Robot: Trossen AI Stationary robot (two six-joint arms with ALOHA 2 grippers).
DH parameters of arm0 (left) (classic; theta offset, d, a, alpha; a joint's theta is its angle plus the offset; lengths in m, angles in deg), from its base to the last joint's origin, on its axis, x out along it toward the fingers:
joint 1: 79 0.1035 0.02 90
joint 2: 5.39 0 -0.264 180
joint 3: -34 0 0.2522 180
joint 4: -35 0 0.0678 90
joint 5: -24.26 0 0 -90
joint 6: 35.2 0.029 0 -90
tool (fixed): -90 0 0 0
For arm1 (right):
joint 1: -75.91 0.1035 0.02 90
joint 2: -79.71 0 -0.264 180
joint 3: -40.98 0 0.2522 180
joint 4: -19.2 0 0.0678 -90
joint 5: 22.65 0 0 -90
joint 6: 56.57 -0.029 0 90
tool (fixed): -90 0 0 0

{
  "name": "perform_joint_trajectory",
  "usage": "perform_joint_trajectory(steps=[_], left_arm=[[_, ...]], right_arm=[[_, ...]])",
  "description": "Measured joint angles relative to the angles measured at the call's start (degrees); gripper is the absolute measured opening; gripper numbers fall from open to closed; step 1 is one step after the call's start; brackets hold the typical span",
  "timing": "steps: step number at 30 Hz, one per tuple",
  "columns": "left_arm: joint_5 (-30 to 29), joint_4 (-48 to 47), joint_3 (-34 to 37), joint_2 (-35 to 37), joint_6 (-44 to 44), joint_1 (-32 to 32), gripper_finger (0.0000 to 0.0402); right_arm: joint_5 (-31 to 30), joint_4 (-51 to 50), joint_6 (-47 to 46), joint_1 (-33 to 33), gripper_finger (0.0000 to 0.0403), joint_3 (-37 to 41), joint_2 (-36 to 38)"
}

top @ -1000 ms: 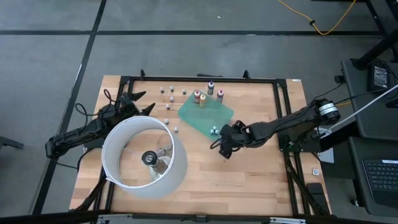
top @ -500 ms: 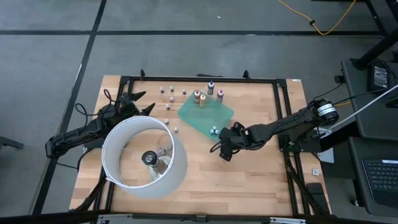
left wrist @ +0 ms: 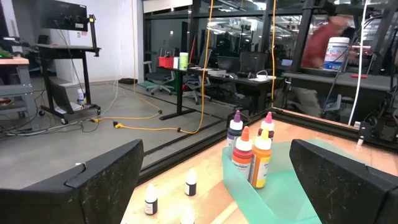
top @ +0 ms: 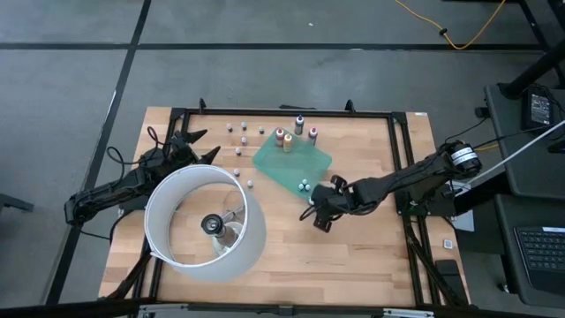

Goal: Pick & Place food coloring
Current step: Put the large blue food coloring bottle into the green bin

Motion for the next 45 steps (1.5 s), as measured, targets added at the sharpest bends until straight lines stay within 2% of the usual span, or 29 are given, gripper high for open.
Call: perform_joint_trajectory(steps=[8, 10, 13, 19, 22, 26, 31, 35, 38, 45], left_arm=[[0.0, 0.0, 0.0, 0.0, 0.0, 0.0, 0.04], [0.0, 0.0, 0.0, 0.0, 0.0, 0.0, 0.04], [0.0, 0.0, 0.0, 0.0, 0.0, 0.0, 0.04], [0.0, 0.0, 0.0, 0.0, 0.0, 0.0, 0.04], [0.0, 0.0, 0.0, 0.0, 0.0, 0.0, 0.04], [0.0, 0.0, 0.0, 0.0, 0.0, 0.0, 0.04], [0.0, 0.0, 0.0, 0.0, 0.0, 0.0, 0.04], [0.0, 0.0, 0.0, 0.0, 0.0, 0.0, 0.04], [0.0, 0.0, 0.0, 0.0, 0.0, 0.0, 0.04], [0.0, 0.0, 0.0, 0.0, 0.0, 0.0, 0.04]], right_arm=[[0.5, -0.3, 1.3, 0.6, 0.0016, 0.0, 2.2], [1.0, -0.7, 1.5, 0.6, 0.0006, 0.0, 2.7], [1.5, -1.6, 1.0, 0.6, 0.0012, 0.0, 2.9], [3.6, -2.0, 3.0, 0.5, 0.0044, -0.3, 4.2], [5.8, -1.8, 5.6, 0.6, 0.0077, -0.8, 5.8], [8.1, -1.8, 10.8, 1.1, 0.015, -0.8, 7.0], [10.4, -1.5, 26.0, 1.3, 0.0248, -0.8, 7.4], [10.5, -0.4, 34.2, -0.2, 0.0302, -0.8, 7.6], [10.4, 1.2, 36.6, -2.4, 0.0319, -0.8, 7.2], [14.6, 4.3, 37.7, -7.6, 0.0322, -0.8, 3.9]])
